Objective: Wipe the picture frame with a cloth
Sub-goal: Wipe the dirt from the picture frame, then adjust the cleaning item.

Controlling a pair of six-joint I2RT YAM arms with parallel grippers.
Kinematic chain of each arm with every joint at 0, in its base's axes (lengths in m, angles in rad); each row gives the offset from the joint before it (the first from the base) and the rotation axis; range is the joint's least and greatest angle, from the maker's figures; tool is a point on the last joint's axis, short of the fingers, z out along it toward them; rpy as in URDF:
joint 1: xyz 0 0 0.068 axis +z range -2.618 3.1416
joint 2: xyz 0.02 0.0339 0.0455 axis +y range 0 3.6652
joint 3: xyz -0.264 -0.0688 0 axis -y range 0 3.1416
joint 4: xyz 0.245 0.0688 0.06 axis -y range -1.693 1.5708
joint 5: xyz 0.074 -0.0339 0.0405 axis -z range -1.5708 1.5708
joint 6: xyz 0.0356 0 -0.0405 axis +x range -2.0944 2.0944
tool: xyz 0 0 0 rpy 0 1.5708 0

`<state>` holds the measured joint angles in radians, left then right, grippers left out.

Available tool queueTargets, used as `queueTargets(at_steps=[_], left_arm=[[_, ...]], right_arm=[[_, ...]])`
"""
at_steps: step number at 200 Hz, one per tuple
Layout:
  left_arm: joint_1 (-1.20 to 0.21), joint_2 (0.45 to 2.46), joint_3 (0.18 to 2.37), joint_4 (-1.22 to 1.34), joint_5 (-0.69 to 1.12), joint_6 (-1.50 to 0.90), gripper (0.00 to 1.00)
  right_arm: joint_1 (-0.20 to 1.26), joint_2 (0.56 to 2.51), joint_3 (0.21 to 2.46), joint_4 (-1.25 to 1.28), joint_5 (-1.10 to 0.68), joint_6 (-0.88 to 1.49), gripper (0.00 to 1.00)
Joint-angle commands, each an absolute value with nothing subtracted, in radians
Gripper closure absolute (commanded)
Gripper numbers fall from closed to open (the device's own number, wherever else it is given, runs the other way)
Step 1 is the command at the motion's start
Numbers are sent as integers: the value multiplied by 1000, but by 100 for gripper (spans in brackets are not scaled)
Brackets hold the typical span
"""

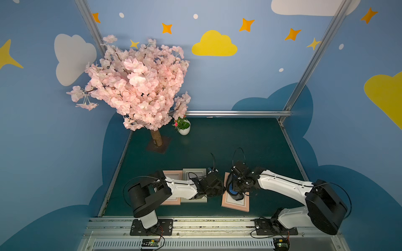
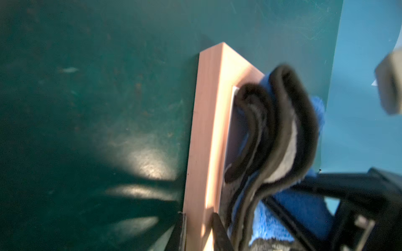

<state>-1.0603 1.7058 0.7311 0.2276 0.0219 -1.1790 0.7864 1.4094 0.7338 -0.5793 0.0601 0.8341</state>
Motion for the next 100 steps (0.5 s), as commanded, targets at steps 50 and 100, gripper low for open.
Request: queueTargets(at_steps=[50, 100], left_arm=[[-1046, 1648, 696, 36, -1, -1202, 76], [-1013, 1457, 808, -78, 3, -1156, 59]], right_arm=[[759, 1369, 759, -633, 25, 732, 100], [759, 1081, 766, -714, 9, 741, 100]])
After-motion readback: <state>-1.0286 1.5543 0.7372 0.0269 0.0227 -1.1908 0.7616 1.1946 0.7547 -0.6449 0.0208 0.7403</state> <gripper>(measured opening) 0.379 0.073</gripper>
